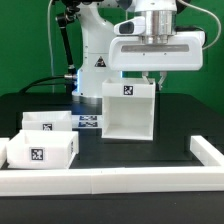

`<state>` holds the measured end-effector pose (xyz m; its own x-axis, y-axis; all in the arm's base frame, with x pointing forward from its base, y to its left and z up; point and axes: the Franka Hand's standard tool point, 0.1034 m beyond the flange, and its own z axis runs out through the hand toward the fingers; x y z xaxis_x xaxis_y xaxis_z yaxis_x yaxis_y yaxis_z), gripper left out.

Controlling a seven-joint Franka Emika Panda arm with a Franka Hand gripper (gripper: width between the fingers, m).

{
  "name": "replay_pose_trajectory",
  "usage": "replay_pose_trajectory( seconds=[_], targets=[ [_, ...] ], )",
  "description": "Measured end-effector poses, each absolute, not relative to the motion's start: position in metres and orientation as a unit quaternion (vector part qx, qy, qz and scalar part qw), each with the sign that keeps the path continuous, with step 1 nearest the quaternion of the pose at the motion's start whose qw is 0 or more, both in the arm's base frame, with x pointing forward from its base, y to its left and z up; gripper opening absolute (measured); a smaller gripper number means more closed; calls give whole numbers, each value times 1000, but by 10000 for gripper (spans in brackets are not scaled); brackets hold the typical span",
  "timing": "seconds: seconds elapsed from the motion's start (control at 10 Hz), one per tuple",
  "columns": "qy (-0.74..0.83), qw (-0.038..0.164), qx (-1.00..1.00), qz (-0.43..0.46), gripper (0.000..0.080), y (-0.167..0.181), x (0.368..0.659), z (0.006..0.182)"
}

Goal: Assemble drawer

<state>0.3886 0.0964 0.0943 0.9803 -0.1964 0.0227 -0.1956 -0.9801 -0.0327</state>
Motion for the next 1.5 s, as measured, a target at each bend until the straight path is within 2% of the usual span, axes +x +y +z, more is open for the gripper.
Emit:
replay_pose_trajectory(
  seconds=[0.4, 0.8, 1.5],
  targets=[
    [91, 16, -996, -13, 36, 95, 391, 94],
    [89, 28, -995, -28, 36, 93, 439, 95],
    [121, 50, -988, -81, 38, 89, 549, 97]
  ],
)
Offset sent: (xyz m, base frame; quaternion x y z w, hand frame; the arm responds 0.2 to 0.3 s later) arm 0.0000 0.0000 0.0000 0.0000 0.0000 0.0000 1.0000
